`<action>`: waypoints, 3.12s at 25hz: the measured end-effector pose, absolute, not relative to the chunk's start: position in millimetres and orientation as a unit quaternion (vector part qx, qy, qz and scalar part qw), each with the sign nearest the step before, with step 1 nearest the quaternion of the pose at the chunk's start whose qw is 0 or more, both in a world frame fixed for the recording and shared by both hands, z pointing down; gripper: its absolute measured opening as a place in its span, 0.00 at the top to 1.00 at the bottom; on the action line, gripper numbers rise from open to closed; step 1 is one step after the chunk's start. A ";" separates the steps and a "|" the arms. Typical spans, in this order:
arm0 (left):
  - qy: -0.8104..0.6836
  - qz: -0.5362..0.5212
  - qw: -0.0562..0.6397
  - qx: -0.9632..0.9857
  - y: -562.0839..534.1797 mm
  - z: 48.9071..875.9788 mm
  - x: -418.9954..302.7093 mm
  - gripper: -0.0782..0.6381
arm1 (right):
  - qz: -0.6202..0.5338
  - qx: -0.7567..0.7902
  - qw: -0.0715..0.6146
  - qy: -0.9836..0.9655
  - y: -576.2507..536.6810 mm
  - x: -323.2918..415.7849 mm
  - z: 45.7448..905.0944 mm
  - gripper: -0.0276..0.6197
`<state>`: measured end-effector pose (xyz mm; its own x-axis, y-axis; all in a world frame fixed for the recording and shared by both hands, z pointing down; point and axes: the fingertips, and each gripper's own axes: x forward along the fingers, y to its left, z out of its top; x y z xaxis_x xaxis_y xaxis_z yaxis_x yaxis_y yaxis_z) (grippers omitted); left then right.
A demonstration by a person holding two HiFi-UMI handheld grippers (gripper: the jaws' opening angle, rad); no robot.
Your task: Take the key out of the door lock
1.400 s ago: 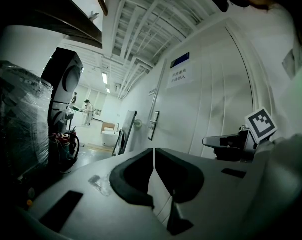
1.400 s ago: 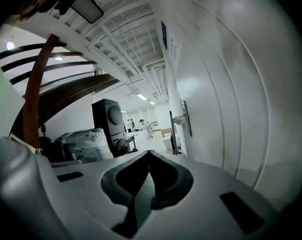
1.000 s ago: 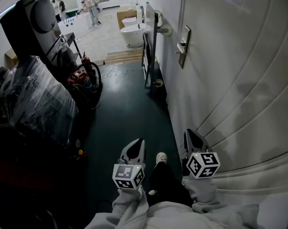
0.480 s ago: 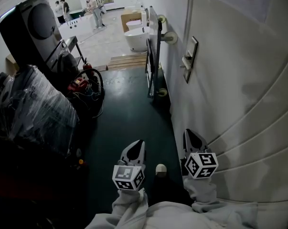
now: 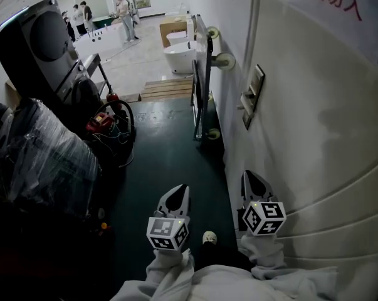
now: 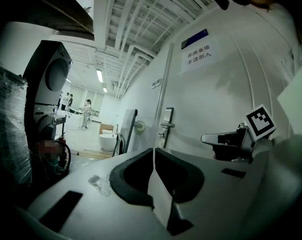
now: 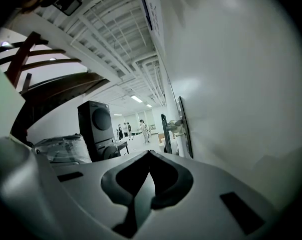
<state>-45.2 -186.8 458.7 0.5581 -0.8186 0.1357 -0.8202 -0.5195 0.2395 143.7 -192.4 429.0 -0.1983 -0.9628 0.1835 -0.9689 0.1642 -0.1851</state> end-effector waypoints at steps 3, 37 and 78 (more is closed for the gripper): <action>-0.470 0.001 0.140 0.872 -210.3 460.4 -37.2 0.86 | 0.129 0.634 0.013 -0.762 -213.8 151.9 431.0 0.88; -0.357 -0.004 0.236 0.904 -369.9 478.2 59.2 0.86 | 0.158 0.684 0.016 -0.712 -313.7 205.3 462.5 0.88; -0.034 -0.074 0.629 0.773 -506.7 491.5 234.5 0.68 | 0.159 0.757 0.026 -0.633 -380.2 230.1 484.0 0.88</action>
